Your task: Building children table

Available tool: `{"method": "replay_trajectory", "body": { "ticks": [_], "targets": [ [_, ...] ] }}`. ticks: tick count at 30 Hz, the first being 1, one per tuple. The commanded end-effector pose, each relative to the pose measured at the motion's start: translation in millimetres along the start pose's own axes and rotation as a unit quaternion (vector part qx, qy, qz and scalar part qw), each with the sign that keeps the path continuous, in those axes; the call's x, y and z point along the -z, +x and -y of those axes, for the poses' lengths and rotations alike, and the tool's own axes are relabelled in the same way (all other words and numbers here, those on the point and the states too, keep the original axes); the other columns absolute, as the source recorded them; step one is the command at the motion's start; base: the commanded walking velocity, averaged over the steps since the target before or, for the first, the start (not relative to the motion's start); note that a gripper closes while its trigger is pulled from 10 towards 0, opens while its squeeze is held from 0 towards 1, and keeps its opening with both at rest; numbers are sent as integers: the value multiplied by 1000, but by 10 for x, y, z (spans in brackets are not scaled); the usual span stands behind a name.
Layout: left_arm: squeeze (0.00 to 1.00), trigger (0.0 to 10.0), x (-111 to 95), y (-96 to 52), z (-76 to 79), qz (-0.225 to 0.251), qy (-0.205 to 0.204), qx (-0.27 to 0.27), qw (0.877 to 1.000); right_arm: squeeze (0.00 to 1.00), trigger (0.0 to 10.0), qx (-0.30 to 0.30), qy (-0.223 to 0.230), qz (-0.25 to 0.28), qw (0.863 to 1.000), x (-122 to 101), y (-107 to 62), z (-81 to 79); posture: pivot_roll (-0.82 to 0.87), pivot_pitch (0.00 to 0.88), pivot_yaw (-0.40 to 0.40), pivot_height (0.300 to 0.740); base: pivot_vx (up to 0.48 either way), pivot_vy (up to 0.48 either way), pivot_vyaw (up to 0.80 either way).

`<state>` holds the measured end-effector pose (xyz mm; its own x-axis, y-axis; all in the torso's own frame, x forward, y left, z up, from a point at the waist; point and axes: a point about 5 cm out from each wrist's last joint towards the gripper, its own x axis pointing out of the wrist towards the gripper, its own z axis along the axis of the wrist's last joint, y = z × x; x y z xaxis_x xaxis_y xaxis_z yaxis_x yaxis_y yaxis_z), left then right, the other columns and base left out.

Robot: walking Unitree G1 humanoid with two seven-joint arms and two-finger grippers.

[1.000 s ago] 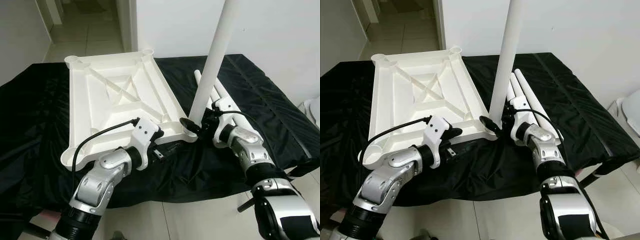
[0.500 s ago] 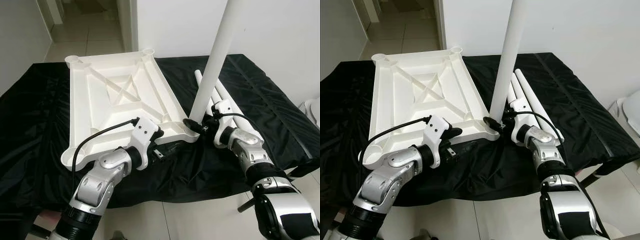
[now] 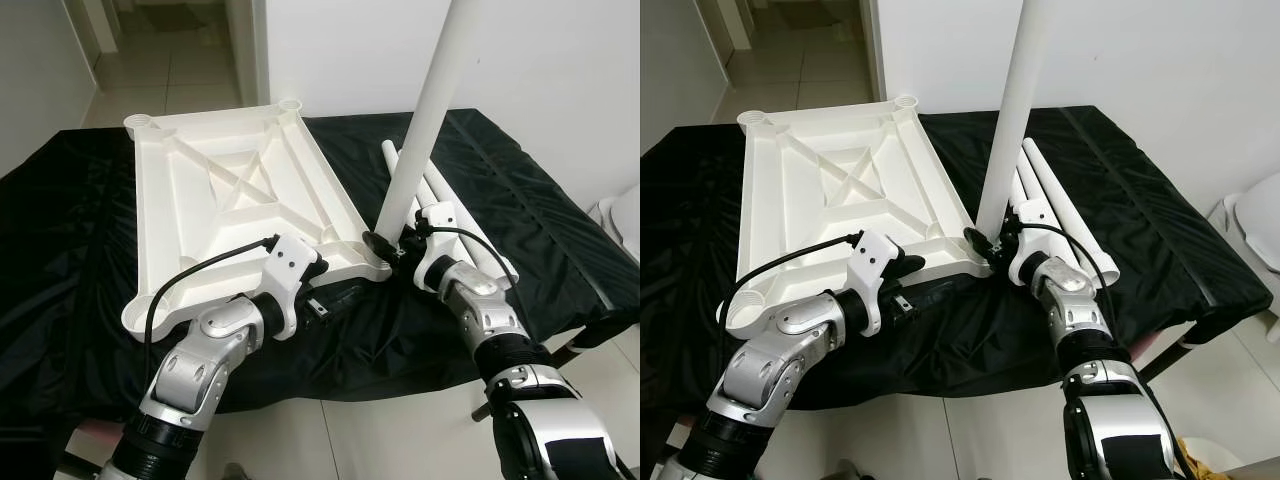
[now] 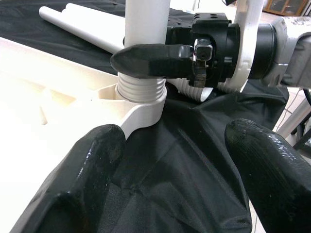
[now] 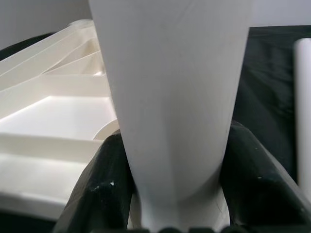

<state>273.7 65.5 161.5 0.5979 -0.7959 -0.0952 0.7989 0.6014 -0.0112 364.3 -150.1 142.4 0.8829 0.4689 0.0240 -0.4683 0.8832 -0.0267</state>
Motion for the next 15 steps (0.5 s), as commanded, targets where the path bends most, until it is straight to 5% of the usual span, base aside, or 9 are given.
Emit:
{"method": "replay_trajectory", "body": {
  "ticks": [1,9,15],
  "targets": [
    [0,10000,-3,0,4,-3,0,-10,1000,0,10000,57,17,19,998,-65,31,-31,-58,41,1,740,0,0,0],
    [0,10000,2,-4,12,-3,-1,-9,1000,0,10000,117,44,29,992,-60,78,-173,-56,40,1,740,0,0,0],
    [0,10000,11,3,26,-4,-3,-6,1000,0,10000,198,72,47,976,-125,179,-433,-56,32,-2,740,0,0,0]
  ]
}}
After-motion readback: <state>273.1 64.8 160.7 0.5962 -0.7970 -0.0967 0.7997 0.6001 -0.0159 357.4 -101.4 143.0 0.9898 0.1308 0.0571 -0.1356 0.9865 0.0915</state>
